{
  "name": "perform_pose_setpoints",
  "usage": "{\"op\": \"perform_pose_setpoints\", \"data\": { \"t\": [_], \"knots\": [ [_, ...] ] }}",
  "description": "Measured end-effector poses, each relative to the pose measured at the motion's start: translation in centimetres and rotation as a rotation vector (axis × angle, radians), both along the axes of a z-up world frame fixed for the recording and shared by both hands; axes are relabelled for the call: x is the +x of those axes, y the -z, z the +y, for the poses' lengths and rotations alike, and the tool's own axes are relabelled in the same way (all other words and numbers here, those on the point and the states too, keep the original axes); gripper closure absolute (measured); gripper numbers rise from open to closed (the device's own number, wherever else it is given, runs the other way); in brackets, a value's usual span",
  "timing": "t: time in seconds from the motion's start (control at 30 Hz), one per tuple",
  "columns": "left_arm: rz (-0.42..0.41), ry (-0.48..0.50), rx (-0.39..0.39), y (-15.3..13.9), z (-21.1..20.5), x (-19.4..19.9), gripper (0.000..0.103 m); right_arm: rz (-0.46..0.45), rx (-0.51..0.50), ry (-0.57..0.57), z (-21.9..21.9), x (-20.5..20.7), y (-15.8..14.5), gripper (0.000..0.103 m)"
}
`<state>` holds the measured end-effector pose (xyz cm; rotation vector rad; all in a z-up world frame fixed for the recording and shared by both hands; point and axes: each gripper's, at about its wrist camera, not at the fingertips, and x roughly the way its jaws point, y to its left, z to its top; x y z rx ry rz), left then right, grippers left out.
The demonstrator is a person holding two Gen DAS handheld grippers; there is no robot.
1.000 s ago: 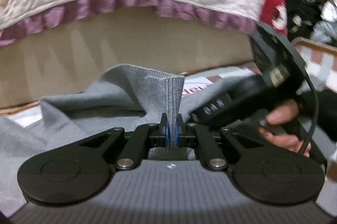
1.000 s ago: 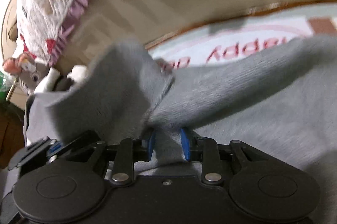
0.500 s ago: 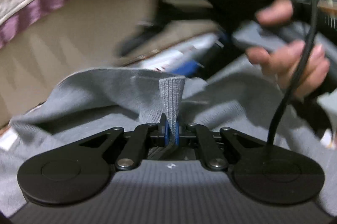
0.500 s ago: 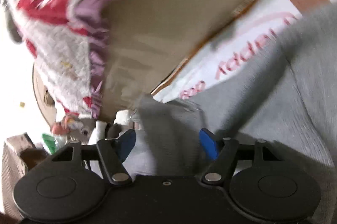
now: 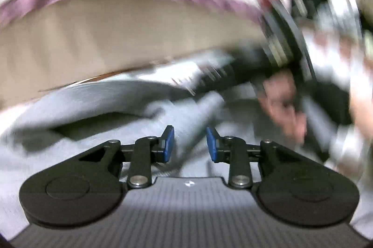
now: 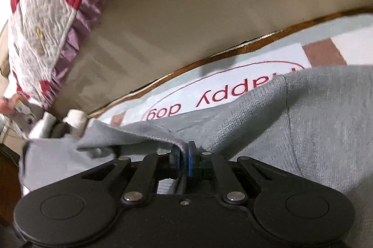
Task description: Fold clothes
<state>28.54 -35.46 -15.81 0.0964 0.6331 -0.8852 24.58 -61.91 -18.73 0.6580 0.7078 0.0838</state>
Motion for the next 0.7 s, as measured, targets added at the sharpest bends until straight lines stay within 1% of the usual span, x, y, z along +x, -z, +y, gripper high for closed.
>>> {"op": "perform_pose_setpoints", "data": {
  "t": [0.07, 0.1, 0.13, 0.17, 0.27, 0.3, 0.33, 0.4, 0.43, 0.47, 0.5, 0.6, 0.67, 0.7],
  "knots": [
    [0.112, -0.128, -0.081, 0.3, 1.6, 3.0, 0.066, 0.0, 0.002, -0.001, 0.0, 0.1, 0.1, 0.097],
    [0.168, -0.192, -0.12, 0.4, 2.4, 4.5, 0.066, 0.001, 0.015, 0.004, -0.2, 0.2, 0.2, 0.097],
    [0.197, -0.246, -0.116, 1.0, 2.7, 5.8, 0.065, 0.0, 0.029, 0.007, -0.7, 0.0, 0.4, 0.097],
    [0.215, -0.301, -0.098, 1.6, 2.9, 7.2, 0.062, 0.001, 0.032, 0.008, -0.9, 0.0, 0.4, 0.097],
    [0.29, -0.444, -0.114, 3.6, 3.4, 11.4, 0.059, 0.003, 0.029, 0.01, -1.2, 0.1, 0.5, 0.097],
    [0.315, -0.476, -0.133, 4.1, 3.5, 12.4, 0.054, 0.004, 0.025, 0.009, -1.2, 0.1, 0.5, 0.097],
    [0.339, -0.506, -0.152, 4.7, 3.7, 13.4, 0.052, 0.002, 0.022, 0.005, -1.2, 0.1, 0.5, 0.097],
    [0.364, -0.54, -0.22, 5.5, 3.8, 14.8, 0.053, 0.003, 0.014, -0.007, -1.1, 0.1, 0.6, 0.097],
    [0.377, -0.557, -0.254, 5.9, 3.9, 15.5, 0.056, 0.005, 0.011, -0.013, -1.1, 0.2, 0.7, 0.097],
    [0.363, -0.556, -0.265, 5.6, 3.8, 15.7, 0.086, 0.007, 0.01, -0.02, -1.1, 0.2, 0.7, 0.097],
    [0.348, -0.553, -0.273, 5.3, 3.6, 15.8, 0.098, 0.01, 0.008, -0.026, -1.1, 0.3, 0.8, 0.097],
    [0.301, -0.545, -0.298, 4.3, 3.1, 16.1, 0.098, 0.017, 0.012, -0.041, -1.2, 0.3, 1.0, 0.097],
    [0.289, -0.555, -0.322, 2.5, 3.6, 15.9, 0.098, 0.01, 0.018, -0.055, -1.2, 0.3, 1.0, 0.096],
    [0.33, -0.561, -0.345, 2.0, 4.1, 16.2, 0.098, 0.006, 0.022, -0.062, -1.2, 0.2, 0.9, 0.091]
  ]
}}
